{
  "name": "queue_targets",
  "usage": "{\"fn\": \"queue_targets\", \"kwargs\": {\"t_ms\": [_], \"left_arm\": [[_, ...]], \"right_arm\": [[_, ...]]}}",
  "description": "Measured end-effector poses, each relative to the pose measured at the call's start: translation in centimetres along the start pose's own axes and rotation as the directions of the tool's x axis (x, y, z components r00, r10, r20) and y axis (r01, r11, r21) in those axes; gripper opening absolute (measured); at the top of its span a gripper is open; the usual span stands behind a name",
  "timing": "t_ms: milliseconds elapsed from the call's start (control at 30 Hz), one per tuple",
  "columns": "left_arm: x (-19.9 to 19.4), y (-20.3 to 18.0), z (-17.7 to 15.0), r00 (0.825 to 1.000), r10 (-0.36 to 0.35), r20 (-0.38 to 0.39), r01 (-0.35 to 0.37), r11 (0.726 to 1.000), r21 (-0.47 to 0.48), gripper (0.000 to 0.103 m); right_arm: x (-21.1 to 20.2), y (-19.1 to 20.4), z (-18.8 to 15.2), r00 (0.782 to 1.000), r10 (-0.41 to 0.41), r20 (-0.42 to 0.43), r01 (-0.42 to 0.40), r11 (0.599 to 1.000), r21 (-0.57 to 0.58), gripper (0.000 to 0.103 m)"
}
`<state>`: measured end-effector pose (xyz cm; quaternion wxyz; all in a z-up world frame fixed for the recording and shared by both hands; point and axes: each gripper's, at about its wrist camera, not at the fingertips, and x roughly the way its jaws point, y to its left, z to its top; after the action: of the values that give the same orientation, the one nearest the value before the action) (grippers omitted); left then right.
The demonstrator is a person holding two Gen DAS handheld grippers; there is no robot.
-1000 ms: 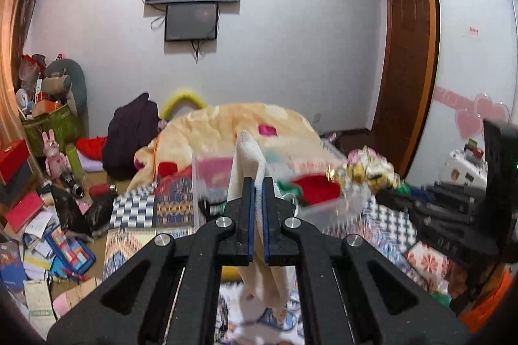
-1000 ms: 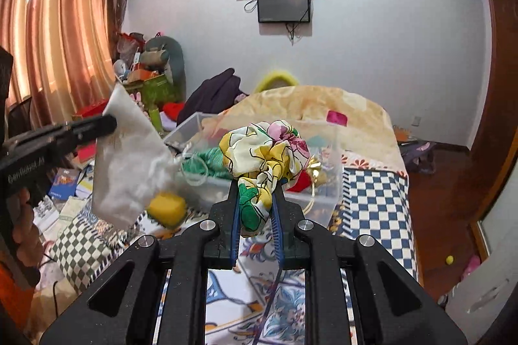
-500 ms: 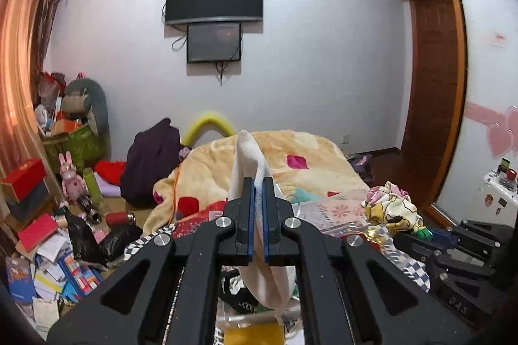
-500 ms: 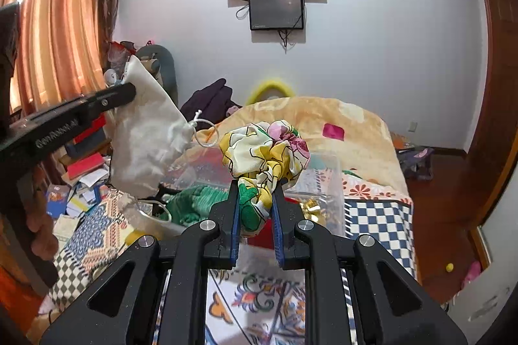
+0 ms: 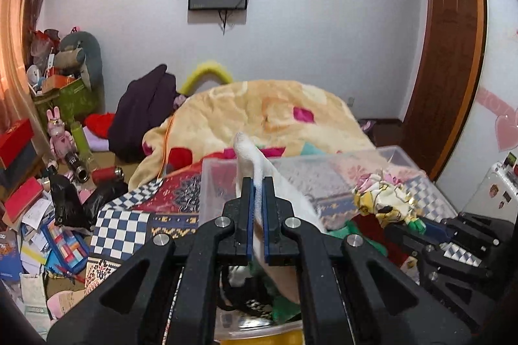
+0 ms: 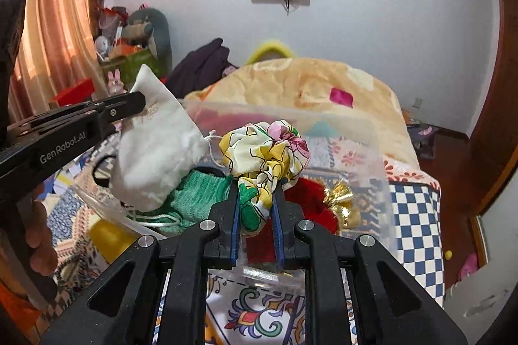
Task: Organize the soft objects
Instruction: 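Lift the white bag and floral fabric into the clear box and release both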
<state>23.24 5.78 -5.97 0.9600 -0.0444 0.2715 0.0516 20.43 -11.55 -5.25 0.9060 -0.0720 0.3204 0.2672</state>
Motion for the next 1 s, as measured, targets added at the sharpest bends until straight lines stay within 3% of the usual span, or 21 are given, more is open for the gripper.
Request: {"fn": "queue_targets", "kwargs": {"t_ms": [167,267,400,633,800,1000], "left_arm": [[1.1,0.9,-0.8,0.997,0.009,-0.078,-0.009,1.0,0.005,0.004],[0.7,1.4,-1.1,0.995,-0.005,-0.101,0.004,1.0,-0.006,0.012],[-1.1,1.5,-1.4,0.995,-0.052,-0.087,0.052,0.999,-0.008,0.032],[-4.9,1.7,-2.1,0.996,-0.081,-0.03,0.081,0.997,0.01,0.06],[-6.6,2.6,-3.6,0.995,-0.084,-0.052,0.085,0.996,0.017,0.067],[-7.0,4.2,-6.8,0.991,-0.059,-0.118,0.064,0.997,0.038,0.067]], "right_arm": [[-0.3,0.0,-0.4,1.0,0.012,-0.027,-0.012,1.0,-0.005,0.02],[-1.0,0.1,-0.5,1.0,0.012,-0.023,-0.012,1.0,-0.002,0.028],[-1.9,0.0,-0.7,1.0,0.028,-0.005,-0.028,1.0,0.014,0.045],[-3.8,0.3,-0.9,0.996,0.076,0.035,-0.077,0.997,0.02,0.053],[-5.0,1.4,-1.4,0.995,0.089,0.055,-0.088,0.996,-0.014,0.058],[-4.7,2.9,-2.4,0.992,0.12,0.037,-0.118,0.992,-0.042,0.062]]}}
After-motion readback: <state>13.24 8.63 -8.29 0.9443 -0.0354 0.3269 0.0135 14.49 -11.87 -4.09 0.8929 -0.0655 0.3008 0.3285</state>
